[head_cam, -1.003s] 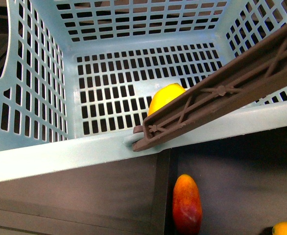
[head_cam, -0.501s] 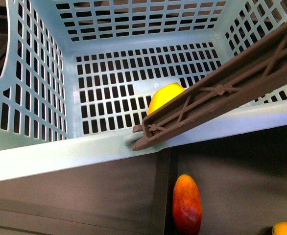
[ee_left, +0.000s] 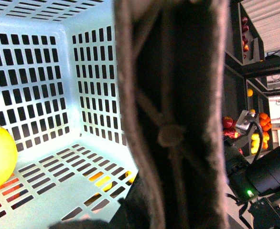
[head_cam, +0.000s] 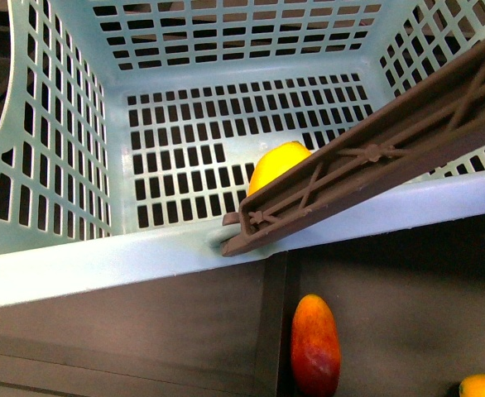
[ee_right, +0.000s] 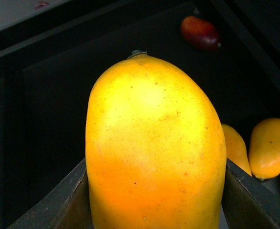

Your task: Pick lemon and mango into basket

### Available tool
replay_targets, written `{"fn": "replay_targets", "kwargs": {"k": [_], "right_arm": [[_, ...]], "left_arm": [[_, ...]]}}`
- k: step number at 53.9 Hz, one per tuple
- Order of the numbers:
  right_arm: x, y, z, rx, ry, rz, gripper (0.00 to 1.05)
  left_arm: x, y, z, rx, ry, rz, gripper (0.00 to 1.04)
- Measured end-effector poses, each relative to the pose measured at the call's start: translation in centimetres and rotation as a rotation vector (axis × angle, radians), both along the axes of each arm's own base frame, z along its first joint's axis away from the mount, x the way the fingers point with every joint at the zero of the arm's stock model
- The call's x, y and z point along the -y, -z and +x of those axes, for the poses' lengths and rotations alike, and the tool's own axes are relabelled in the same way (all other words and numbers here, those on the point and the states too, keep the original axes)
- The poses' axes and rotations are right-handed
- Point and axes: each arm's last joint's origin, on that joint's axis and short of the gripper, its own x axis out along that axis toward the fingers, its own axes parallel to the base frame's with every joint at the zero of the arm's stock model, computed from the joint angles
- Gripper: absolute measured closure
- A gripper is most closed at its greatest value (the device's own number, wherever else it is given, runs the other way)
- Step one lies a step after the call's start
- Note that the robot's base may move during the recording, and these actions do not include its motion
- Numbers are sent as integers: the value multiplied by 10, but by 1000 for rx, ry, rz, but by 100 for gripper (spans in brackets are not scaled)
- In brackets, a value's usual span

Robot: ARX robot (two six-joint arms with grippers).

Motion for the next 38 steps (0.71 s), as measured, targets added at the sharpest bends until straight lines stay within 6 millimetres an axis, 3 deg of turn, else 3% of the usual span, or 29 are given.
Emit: {"fn": "replay_targets", "kwargs": {"k": [17, 28, 38], "right_arm": [[-42, -33, -18, 109, -118, -10, 42], [-88, -53, -32, 192, -220, -1, 42], [-119, -64, -32, 234, -281, 16, 42]], "left_arm": [[0, 0, 0, 0, 0, 0, 100], [0, 0, 0, 0, 0, 0, 100], [0, 0, 0, 0, 0, 0, 100]]}}
